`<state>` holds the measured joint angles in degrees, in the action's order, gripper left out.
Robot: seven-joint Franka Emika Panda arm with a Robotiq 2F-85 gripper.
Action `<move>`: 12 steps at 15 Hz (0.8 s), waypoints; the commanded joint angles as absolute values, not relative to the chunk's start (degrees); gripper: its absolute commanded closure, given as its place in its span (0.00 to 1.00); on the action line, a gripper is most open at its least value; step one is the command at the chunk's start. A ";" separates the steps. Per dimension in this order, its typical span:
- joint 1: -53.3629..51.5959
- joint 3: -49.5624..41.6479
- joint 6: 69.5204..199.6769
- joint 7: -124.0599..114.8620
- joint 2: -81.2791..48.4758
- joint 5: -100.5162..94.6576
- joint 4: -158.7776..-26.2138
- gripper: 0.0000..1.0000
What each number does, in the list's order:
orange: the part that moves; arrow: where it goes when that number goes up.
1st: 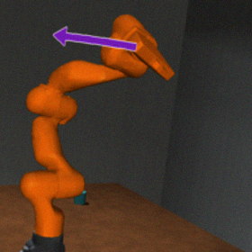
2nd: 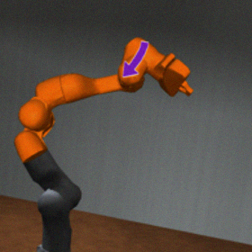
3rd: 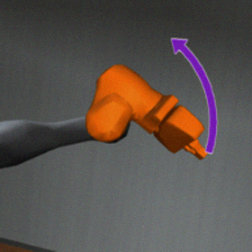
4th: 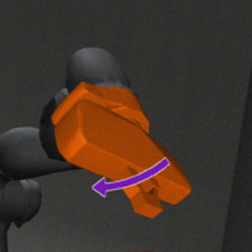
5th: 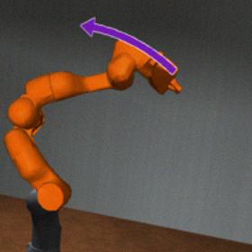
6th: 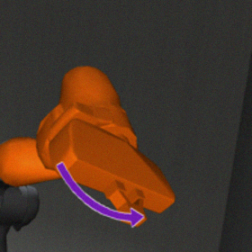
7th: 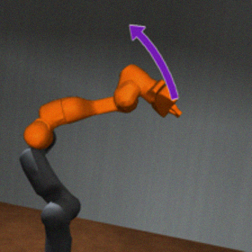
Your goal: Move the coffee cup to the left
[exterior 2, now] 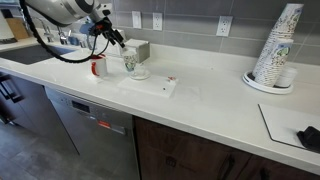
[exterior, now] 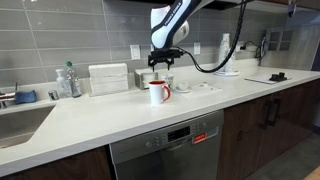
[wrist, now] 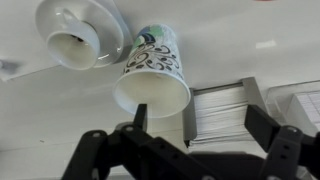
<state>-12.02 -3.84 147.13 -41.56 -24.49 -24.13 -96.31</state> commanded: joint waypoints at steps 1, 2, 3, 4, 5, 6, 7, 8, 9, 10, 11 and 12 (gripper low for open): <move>-15.17 -8.30 150.35 -46.23 -30.24 -27.03 -91.26 0.00; -15.65 -9.05 150.88 -46.78 -31.28 -26.94 -90.33 0.00; -16.19 -9.96 151.58 -47.34 -32.37 -27.00 -89.45 0.00; -16.57 -10.59 151.89 -47.46 -33.23 -26.77 -88.78 0.00; -17.05 -11.30 151.96 -47.64 -34.01 -26.67 -88.12 0.00; -17.41 -11.82 151.72 -47.67 -34.67 -26.42 -87.51 0.00; -17.79 -12.32 151.38 -47.80 -35.24 -26.41 -87.01 0.00; -18.12 -12.66 150.68 -47.75 -35.60 -26.22 -86.58 0.00; -18.44 -13.02 150.23 -47.68 -35.99 -26.13 -86.15 0.21; -18.71 -13.20 148.99 -47.31 -36.09 -25.88 -85.95 0.27; -19.15 -13.64 148.09 -47.52 -36.27 -26.03 -85.67 0.34; -19.40 -13.80 146.89 -47.42 -36.33 -26.02 -85.45 0.42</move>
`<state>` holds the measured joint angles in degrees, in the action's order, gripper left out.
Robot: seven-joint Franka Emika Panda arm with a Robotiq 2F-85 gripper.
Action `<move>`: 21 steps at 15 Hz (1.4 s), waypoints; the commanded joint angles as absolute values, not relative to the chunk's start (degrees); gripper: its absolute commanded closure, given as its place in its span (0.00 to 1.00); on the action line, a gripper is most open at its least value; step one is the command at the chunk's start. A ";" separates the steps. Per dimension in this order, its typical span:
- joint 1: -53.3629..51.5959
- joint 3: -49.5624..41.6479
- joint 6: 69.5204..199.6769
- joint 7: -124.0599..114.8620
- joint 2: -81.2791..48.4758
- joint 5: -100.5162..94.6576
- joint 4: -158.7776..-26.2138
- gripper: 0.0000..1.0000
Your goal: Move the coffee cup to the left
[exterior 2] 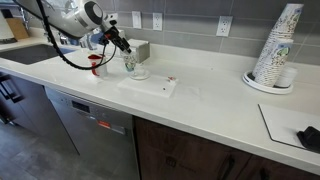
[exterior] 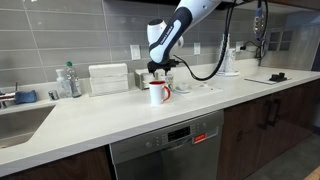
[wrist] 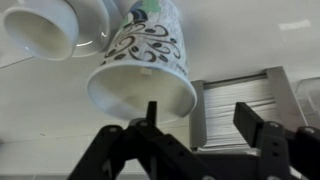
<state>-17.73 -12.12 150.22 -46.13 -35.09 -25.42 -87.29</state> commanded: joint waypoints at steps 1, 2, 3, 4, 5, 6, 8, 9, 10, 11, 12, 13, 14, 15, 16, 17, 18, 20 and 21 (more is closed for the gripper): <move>-19.98 -14.34 144.98 -47.87 -36.36 -26.40 -85.12 0.51; -20.13 -14.35 143.45 -47.81 -36.35 -26.47 -84.94 0.58; -20.38 -14.54 142.27 -48.11 -36.38 -26.86 -84.66 0.67; -20.34 -14.28 140.81 -47.97 -36.32 -26.75 -84.33 0.74; -20.33 -14.08 139.54 -47.93 -36.27 -26.77 -84.01 0.81; -20.12 -13.64 138.49 -47.71 -36.21 -26.48 -83.73 0.89; -20.00 -13.24 136.88 -47.58 -36.04 -26.47 -83.29 1.00; -19.94 -13.05 136.30 -47.50 -35.91 -26.44 -83.14 1.00; -19.90 -12.90 136.08 -47.53 -35.68 -26.46 -83.09 1.00; -19.70 -12.49 135.62 -47.18 -35.36 -26.06 -83.01 1.00; -19.79 -12.49 135.56 -47.28 -35.04 -26.26 -82.99 0.99; -19.75 -12.13 134.89 -46.59 -34.24 -26.05 -83.17 0.99; -19.82 -11.91 134.47 -46.21 -33.46 -26.11 -83.33 0.99; -19.76 -11.36 134.17 -45.57 -32.25 -25.88 -83.80 0.99; -19.91 -11.11 133.78 -45.35 -31.12 -26.08 -84.24 0.99; -20.12 -10.76 133.06 -44.82 -29.47 -26.49 -85.16 0.99; -20.43 -10.55 132.09 -44.64 -27.93 -27.07 -85.90 0.99; -21.12 -10.32 131.27 -44.77 -24.51 -29.33 -87.78 0.99; -21.25 -9.90 130.47 -44.70 -22.88 -30.37 -88.50 0.99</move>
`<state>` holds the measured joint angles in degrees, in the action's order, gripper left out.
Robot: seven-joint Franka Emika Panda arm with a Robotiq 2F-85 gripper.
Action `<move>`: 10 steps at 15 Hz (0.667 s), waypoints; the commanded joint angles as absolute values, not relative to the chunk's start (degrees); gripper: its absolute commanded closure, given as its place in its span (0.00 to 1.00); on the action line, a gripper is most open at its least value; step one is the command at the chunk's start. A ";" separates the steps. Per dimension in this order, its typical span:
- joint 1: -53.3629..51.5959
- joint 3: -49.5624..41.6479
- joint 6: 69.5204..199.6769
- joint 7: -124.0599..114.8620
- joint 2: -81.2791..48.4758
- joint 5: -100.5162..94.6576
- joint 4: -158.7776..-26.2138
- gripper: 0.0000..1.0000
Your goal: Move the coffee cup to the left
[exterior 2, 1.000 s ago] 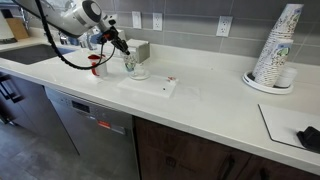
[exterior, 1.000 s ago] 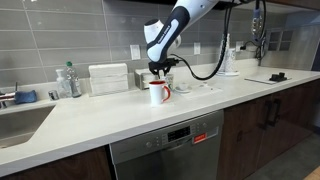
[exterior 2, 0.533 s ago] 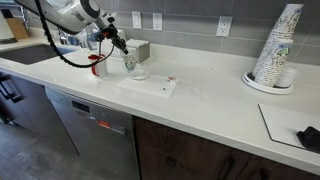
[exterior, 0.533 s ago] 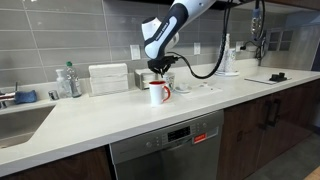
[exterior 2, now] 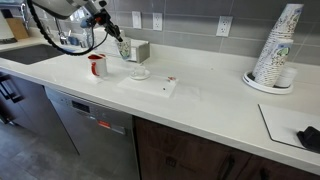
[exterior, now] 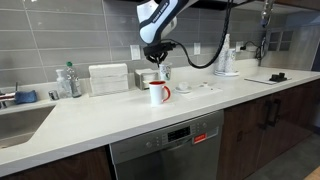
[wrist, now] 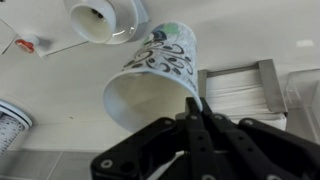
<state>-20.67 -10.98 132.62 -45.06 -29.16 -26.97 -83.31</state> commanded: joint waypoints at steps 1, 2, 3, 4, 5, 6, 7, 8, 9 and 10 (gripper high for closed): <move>-21.14 -9.10 129.88 -44.32 -20.78 -30.90 -89.96 0.99; -20.82 -8.08 128.64 -43.37 -18.85 -30.91 -91.11 0.99; -20.44 -7.04 127.98 -42.58 -16.98 -30.80 -92.33 0.99; -20.02 -5.90 127.61 -41.45 -14.87 -30.41 -93.81 0.99; -19.72 -5.02 127.54 -40.99 -13.25 -30.43 -94.93 0.99; -19.30 -3.89 127.39 -39.68 -11.35 -30.05 -96.26 0.99; -18.85 -2.85 127.44 -38.54 -9.82 -29.70 -97.33 0.99; -18.37 -1.69 127.54 -37.07 -8.12 -29.22 -98.60 0.99; -17.79 -0.54 127.42 -35.35 -6.74 -28.51 -99.61 0.99; -17.20 0.65 127.47 -33.26 -5.42 -27.40 -100.68 0.99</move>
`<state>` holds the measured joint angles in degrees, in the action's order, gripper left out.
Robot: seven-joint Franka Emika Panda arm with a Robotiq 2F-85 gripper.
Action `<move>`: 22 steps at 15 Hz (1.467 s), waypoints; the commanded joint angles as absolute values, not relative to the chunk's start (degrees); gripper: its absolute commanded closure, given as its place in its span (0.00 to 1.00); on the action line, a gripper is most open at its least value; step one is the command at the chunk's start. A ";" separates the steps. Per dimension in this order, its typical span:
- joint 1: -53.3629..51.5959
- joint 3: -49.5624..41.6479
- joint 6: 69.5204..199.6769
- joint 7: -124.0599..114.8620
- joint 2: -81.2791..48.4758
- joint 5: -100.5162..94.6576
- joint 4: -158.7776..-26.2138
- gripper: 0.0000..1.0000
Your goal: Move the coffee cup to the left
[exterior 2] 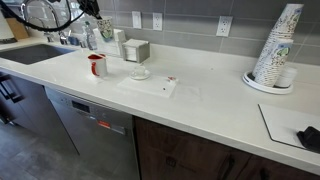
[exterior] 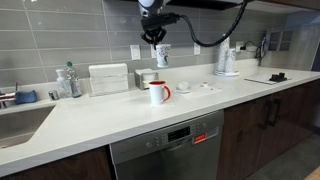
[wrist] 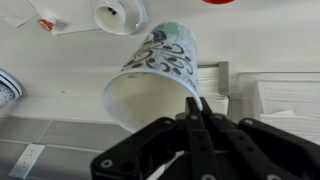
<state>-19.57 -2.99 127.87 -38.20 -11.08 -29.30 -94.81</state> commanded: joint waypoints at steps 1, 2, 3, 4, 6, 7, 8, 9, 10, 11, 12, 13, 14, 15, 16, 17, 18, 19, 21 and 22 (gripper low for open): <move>-16.58 1.77 127.32 -30.70 -4.27 -25.89 -101.52 0.99; -16.10 2.87 127.38 -28.36 -3.23 -24.55 -102.32 0.99; -15.60 3.89 127.39 -25.31 -2.34 -22.62 -103.08 0.99; -15.21 4.82 127.30 -21.72 -1.51 -20.61 -103.79 0.99; -14.86 6.56 126.79 -16.22 -0.74 -17.83 -104.35 0.99; -14.92 7.34 127.49 -14.64 -0.67 -17.47 -104.57 0.99; -14.97 8.06 127.86 -13.24 -0.68 -16.97 -104.67 0.99; -15.13 8.84 129.39 -12.38 -1.12 -16.45 -104.72 0.99; -14.63 8.64 127.63 -15.51 -2.19 -18.48 -102.42 0.99; -14.73 9.12 127.64 -15.40 -2.21 -18.42 -102.38 0.96; -14.74 9.28 127.64 -15.49 -2.22 -18.44 -102.30 0.96; -14.60 9.26 127.64 -15.49 -2.23 -18.44 -102.24 0.96; -14.39 9.21 127.64 -15.48 -2.23 -18.43 -102.19 0.96; -14.24 9.17 127.64 -15.48 -2.24 -18.43 -102.15 0.96; -14.16 9.15 127.64 -15.48 -2.26 -18.43 -102.13 0.96; -14.16 9.15 127.64 -15.48 -2.27 -18.43 -102.13 0.96; -14.16 9.16 127.64 -15.48 -2.27 -18.43 -102.13 0.96; -14.16 9.16 127.64 -15.48 -2.28 -18.43 -102.13 0.96; -14.56 9.69 128.11 -14.19 -3.07 -17.56 -101.11 0.99; -15.07 10.40 128.24 -12.81 -3.97 -17.26 -100.05 0.99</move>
<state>-15.17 8.33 127.94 -15.32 -2.30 -18.39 -102.15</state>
